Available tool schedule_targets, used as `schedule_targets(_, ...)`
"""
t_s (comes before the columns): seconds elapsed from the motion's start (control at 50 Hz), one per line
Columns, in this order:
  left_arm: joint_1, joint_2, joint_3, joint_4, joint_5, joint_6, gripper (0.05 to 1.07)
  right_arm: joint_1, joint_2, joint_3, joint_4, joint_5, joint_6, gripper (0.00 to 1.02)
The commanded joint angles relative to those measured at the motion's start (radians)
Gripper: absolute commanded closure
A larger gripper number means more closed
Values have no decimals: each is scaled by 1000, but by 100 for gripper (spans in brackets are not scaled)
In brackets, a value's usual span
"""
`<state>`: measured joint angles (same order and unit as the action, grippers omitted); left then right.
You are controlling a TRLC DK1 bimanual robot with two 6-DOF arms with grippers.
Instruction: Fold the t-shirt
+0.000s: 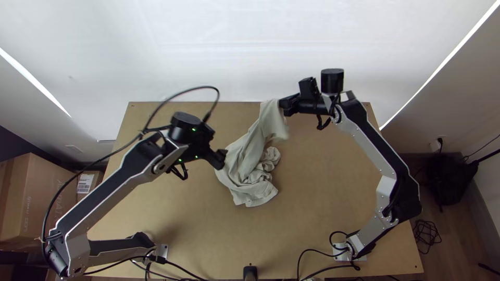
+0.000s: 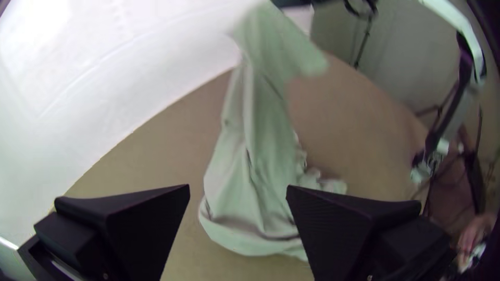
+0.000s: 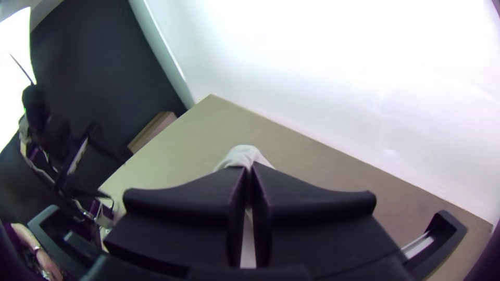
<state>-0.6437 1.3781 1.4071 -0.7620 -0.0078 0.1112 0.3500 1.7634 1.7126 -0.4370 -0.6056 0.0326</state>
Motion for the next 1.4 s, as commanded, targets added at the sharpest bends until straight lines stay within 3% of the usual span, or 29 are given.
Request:
schedule_targets(0.0, -56, 22, -74, -8, -8, 151, 10, -26, 44, 85, 6, 29, 58, 100)
schedule_targets(0.12, -66, 68, -88, 1, -6, 177, 10, -62, 79, 151, 6, 58, 98, 100)
schedule_targets(0.26, -71, 136, -79, -11, 17, 110, 10, -91, 93, 190, 6, 78, 128, 100)
schedule_targets(0.44, -88, 246, -119, 46, 25, 54, 10, -106, 90, 197, 6, 86, 135, 100)
schedule_targets(0.68, -90, 377, -99, 130, 160, -73, 10, -108, 74, 194, 4, 98, 138, 100)
schedule_targets(0.98, -129, 430, -117, 260, 129, -108, 11, -101, 33, 170, 4, 112, 148, 100)
schedule_targets(1.0, -129, 434, -119, 265, 127, -110, 15, -103, 27, 163, 4, 113, 150, 100)
schedule_targets(1.04, -129, 437, -125, 267, 127, -102, 38, -103, 11, 150, 6, 119, 150, 100)
schedule_targets(1.12, -132, 424, -172, 380, 85, -93, 107, -109, -22, 120, 6, 122, 150, 100)
schedule_targets(1.14, -131, 423, -174, 379, 83, -88, 103, -112, -28, 114, 6, 122, 148, 100)
schedule_targets(1.38, 4, 308, -126, 311, 81, -85, 104, -192, -136, 24, 7, 130, 133, 100)
